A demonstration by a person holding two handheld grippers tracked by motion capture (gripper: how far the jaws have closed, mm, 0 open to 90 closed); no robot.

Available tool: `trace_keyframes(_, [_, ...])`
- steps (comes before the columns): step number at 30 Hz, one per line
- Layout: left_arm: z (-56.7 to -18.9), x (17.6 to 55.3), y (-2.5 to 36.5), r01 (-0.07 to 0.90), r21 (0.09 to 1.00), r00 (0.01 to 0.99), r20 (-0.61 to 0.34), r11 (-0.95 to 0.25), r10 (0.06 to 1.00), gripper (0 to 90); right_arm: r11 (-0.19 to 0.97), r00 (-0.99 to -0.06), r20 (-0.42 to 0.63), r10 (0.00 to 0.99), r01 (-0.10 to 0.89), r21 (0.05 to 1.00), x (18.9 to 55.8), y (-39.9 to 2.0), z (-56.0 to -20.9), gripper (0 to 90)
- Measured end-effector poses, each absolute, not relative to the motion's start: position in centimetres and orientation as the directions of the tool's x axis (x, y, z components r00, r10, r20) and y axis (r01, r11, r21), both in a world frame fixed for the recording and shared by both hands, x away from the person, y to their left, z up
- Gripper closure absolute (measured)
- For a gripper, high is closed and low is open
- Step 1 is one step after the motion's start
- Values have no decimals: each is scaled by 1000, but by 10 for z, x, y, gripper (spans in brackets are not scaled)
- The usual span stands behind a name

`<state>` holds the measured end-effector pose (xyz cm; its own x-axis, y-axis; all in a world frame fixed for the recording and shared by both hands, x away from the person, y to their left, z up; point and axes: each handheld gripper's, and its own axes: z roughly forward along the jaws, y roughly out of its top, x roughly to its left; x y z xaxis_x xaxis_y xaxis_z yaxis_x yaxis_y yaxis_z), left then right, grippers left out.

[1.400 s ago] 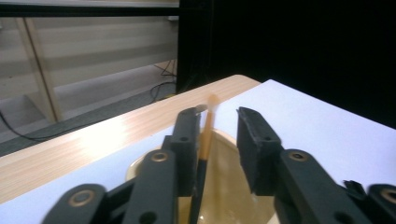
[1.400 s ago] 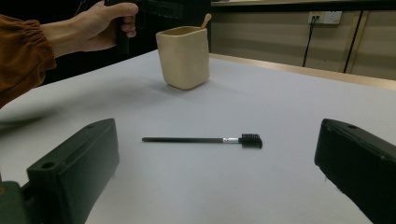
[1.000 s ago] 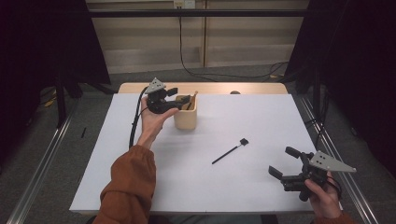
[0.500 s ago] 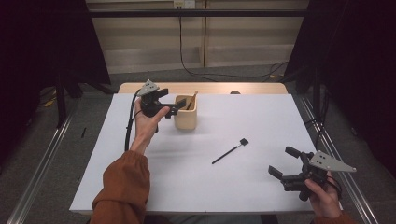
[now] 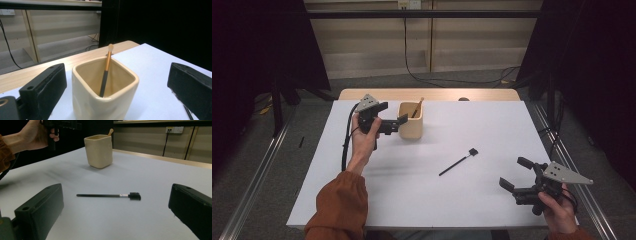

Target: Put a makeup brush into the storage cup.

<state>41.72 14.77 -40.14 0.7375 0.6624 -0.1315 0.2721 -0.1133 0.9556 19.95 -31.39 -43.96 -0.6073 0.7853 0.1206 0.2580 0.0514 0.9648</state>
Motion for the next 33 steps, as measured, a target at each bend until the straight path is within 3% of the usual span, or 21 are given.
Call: trace_keyframes(33, [-411,345,176,268,952,723,-95,-151,684,20,53,-605,121,787,262,964,200,-314,-440,0])
